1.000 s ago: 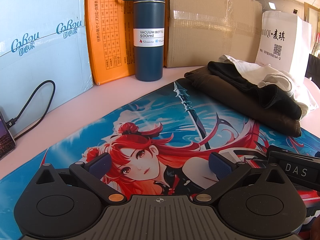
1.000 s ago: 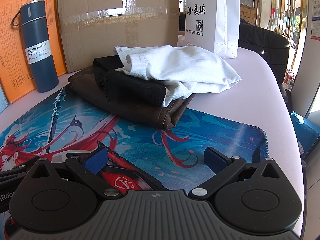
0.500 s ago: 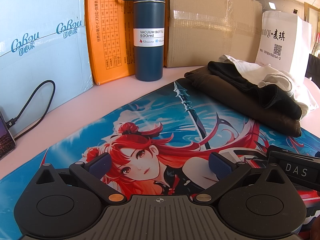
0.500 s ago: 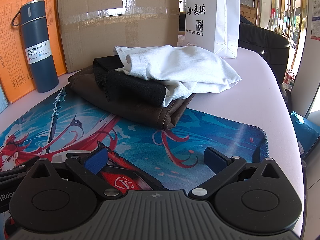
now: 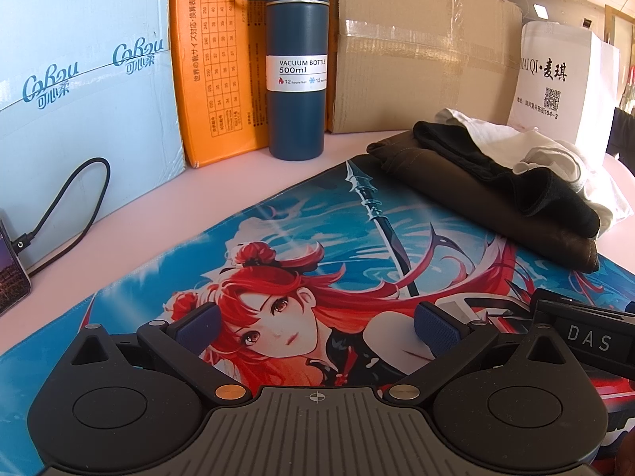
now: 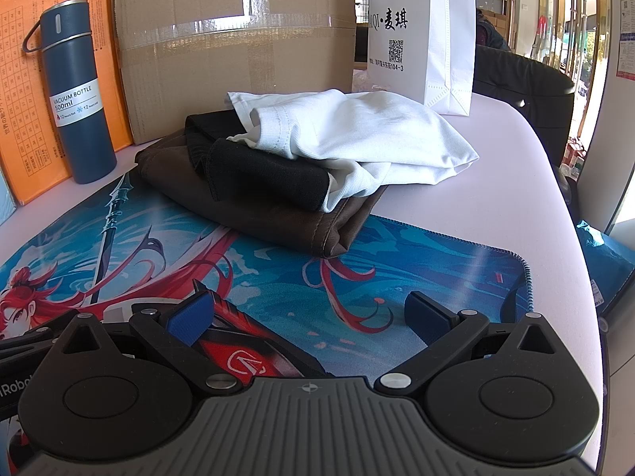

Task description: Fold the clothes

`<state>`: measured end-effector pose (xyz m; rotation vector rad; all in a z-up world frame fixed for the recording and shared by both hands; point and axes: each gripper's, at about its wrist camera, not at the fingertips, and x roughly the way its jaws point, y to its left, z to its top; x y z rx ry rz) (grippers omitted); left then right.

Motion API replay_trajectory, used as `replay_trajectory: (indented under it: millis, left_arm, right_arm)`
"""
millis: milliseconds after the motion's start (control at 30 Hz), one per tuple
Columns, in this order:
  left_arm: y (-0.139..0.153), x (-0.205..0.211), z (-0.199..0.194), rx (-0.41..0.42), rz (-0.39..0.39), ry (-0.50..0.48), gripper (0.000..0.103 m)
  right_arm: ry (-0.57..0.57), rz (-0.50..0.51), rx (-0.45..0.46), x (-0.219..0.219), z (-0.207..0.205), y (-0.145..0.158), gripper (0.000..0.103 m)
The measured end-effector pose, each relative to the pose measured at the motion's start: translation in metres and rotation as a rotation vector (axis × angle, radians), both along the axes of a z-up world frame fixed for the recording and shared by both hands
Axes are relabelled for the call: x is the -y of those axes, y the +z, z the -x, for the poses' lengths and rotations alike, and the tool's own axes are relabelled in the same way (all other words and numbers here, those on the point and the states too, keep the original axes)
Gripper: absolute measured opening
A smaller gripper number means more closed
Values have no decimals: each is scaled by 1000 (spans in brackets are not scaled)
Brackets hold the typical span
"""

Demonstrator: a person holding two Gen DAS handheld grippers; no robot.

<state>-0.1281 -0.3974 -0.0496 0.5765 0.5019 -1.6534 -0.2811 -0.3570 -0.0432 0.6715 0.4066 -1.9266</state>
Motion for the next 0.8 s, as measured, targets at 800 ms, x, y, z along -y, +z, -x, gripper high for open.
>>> replay_trajectory:
  millis: [800]
  left_arm:
    - [0,0,-1,-8,-1,1,103]
  right_arm:
    - [0,0,0,0,0,0,103]
